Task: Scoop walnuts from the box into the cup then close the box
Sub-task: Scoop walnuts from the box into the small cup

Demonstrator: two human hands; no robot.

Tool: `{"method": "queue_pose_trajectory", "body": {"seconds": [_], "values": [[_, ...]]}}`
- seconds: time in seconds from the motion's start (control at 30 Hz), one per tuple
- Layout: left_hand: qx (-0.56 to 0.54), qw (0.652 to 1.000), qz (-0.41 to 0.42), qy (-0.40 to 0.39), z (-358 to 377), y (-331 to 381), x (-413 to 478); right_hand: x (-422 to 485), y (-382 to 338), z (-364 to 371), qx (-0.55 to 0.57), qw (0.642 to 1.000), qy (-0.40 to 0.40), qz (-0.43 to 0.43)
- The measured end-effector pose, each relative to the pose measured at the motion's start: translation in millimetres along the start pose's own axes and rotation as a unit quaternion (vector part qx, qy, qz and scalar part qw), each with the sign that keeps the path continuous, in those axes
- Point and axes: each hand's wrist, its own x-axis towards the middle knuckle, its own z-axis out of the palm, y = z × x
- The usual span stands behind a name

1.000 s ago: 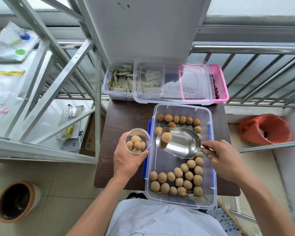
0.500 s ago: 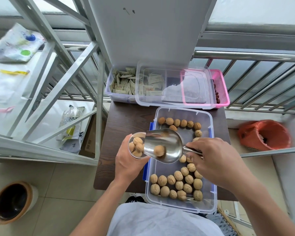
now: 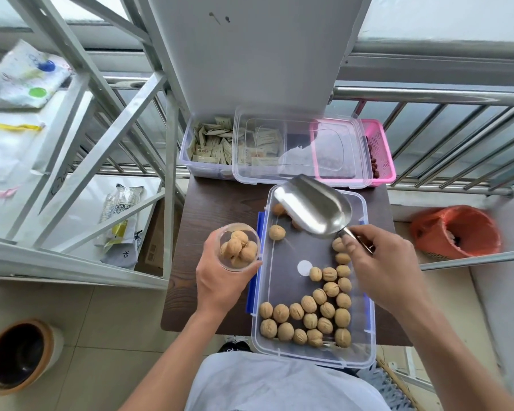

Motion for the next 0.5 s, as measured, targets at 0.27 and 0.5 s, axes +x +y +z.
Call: {"method": "queue_pose_trajectory", "body": {"seconds": [0.27, 0.5], "values": [[-0.042, 0.998, -0.038, 0.027, -1.9, -3.0, 12.9, 0.1, 61.2, 44.0, -0.048, 0.979, -0.125, 0.156], [-0.075, 0.991, -0.062, 0.086, -5.0, -7.9, 14.6, -16.8, 90.7, 67.2, -0.077, 0.962, -0.151, 0.213]]}}
